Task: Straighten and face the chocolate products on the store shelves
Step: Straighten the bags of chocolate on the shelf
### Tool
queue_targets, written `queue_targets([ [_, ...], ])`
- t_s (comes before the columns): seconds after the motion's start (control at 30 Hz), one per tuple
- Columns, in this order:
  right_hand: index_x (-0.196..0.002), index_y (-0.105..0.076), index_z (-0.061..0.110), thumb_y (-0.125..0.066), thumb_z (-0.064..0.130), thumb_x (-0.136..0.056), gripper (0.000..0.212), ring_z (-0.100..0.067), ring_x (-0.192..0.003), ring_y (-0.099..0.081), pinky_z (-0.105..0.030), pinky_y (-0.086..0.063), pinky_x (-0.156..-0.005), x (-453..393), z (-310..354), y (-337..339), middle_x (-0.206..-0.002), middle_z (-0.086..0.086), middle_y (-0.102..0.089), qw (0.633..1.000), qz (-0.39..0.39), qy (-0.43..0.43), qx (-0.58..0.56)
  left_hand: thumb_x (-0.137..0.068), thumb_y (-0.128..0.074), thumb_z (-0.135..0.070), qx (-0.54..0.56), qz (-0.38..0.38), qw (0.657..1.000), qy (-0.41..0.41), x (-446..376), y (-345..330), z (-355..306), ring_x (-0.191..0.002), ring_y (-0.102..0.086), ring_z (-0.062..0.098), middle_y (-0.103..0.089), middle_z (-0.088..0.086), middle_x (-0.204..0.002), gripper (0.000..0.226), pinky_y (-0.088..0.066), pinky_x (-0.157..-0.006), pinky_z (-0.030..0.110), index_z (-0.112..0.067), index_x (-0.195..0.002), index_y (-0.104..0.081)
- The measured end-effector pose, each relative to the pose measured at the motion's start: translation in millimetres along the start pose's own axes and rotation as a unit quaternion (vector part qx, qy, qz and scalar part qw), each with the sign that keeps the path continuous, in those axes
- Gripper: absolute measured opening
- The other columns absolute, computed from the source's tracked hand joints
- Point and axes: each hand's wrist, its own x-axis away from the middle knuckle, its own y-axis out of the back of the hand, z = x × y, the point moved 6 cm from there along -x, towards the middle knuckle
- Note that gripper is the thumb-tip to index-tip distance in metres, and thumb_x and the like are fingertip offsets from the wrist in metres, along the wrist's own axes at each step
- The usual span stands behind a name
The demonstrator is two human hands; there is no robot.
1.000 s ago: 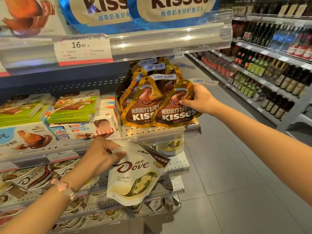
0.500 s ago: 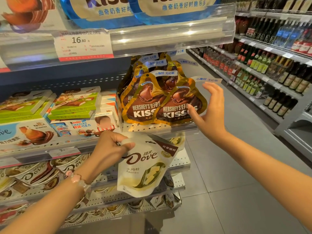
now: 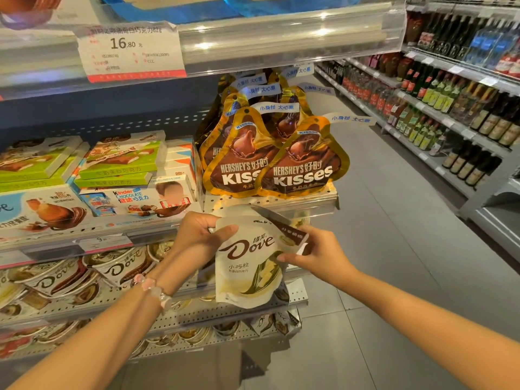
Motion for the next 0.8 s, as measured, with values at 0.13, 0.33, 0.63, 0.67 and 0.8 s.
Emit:
queue_targets([
  [0.13, -0.089, -0.069, 0.016, -0.07, 0.018, -0.081, 0.009, -0.006, -0.062, -0.064, -0.017, -0.05, -0.052, -4, -23, -14, -0.088, 0.001, -0.072, 0.995, 0.06, -0.066, -0.047, -0.08, -0.072, -0.017, -0.039, 0.027, 0.998, 0.038, 3, -11, 16, -0.065, -0.068, 0.0, -0.07, -0.018, -0.065, 0.034, -0.053, -0.06, 0.016, -0.039, -0.055, -0.071],
  [0.33, -0.089, -0.072, 0.003, -0.066, 0.023, -0.084, 0.021, -0.018, -0.08, -0.07, -0.038, -0.057, -0.077, -15, -47, -5, -0.086, -0.008, -0.073, 0.992, 0.028, -0.124, 0.02, -0.072, -0.078, -0.029, -0.108, 0.096, 0.989, 0.01, 2, -19, 33, -0.068, -0.065, -0.004, -0.069, -0.023, -0.07, 0.01, -0.05, -0.067, 0.011, -0.029, -0.082, -0.076],
  [0.63, -0.089, -0.073, 0.006, -0.065, 0.026, -0.086, 0.022, -0.031, -0.086, -0.066, -0.049, -0.052, -0.081, -22, -87, 42, -0.089, -0.014, -0.071, 0.972, -0.107, -0.193, 0.08, -0.087, -0.063, -0.007, -0.201, 0.046, 0.978, 0.014, -7, -21, 79, -0.041, -0.059, 0.001, -0.073, -0.002, -0.09, 0.024, -0.038, -0.05, 0.005, -0.028, -0.089, -0.074],
  [0.67, -0.091, -0.073, 0.006, -0.065, 0.025, -0.087, 0.022, -0.029, -0.087, -0.066, -0.049, -0.052, -0.082, -24, -90, 42, -0.091, -0.014, -0.071, 0.971, -0.116, -0.197, 0.074, -0.088, -0.061, -0.01, -0.198, 0.038, 0.979, 0.016, -8, -22, 83, -0.041, -0.061, 0.002, -0.074, -0.005, -0.083, 0.026, -0.042, -0.057, 0.009, -0.034, -0.085, -0.072],
  [0.8, -0.084, -0.071, 0.004, -0.067, 0.024, -0.085, 0.021, -0.029, -0.086, -0.066, -0.047, -0.054, -0.08, -36, -99, 41, -0.088, -0.013, -0.07, 0.961, -0.158, -0.219, 0.063, -0.09, -0.06, -0.012, -0.151, 0.012, 0.988, 0.022, -19, -26, 100, -0.056, -0.067, 0.0, -0.071, -0.014, -0.07, 0.031, -0.05, -0.077, 0.027, -0.041, -0.08, -0.066],
])
